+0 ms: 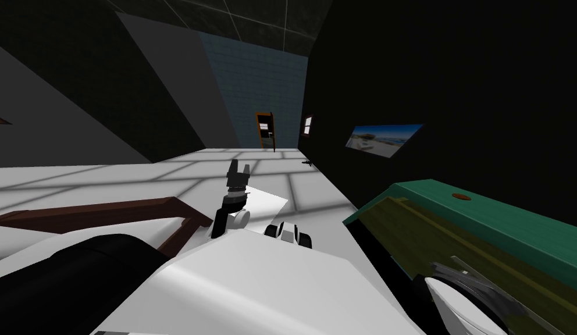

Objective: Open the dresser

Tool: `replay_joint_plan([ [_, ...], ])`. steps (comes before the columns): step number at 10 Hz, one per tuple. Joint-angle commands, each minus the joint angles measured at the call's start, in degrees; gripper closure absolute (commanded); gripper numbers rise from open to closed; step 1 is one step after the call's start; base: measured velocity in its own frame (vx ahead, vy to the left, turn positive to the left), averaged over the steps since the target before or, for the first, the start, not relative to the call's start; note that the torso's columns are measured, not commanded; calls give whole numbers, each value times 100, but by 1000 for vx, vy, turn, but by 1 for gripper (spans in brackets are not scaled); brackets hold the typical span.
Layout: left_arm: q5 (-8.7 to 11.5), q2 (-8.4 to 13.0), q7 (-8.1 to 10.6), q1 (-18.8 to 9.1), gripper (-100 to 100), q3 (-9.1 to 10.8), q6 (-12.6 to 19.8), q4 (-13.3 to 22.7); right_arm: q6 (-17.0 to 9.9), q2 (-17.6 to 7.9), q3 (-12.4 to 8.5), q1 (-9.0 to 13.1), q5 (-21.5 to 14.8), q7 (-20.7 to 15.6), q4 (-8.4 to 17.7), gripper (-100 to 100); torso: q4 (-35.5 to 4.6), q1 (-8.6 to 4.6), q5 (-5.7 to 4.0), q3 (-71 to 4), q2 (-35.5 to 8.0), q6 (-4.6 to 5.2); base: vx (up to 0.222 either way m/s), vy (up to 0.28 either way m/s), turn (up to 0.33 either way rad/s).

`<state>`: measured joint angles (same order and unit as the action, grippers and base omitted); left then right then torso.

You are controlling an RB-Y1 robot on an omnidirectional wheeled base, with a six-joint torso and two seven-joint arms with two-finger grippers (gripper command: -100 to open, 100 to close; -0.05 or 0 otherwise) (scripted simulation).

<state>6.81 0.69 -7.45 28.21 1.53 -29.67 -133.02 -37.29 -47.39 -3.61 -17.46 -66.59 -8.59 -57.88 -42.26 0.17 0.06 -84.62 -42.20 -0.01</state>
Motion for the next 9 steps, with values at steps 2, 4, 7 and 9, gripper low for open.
replay_joint_plan([
  [2, 0, 2, 0, 0, 0, 1, 0, 0, -4, 21, 6, 40, -21, 39, 15, -100, -1, -61, -17, 1, -2, 0, 6, 13, 6],
  [4, 1, 4, 0, 1, 0, 4, 0, 1, -26, 57, 10, 65, -29, 64, 19, -100, -1, -80, -27, 3, -5, 1, -2, -139, 28],
  [7, 0, 3, 0, 1, 0, 3, 0, 1, -37, 97, 18, 85, -21, 72, 47, -100, -2, 15, 2, 4, -7, 1, 26, -112, 17],
  [9, 0, 3, 0, 1, 0, 3, 0, 0, -32, 82, 16, 77, -32, 83, 44, 100, -2, 2, -2, 5, -9, 1, 12, -36, 7],
])
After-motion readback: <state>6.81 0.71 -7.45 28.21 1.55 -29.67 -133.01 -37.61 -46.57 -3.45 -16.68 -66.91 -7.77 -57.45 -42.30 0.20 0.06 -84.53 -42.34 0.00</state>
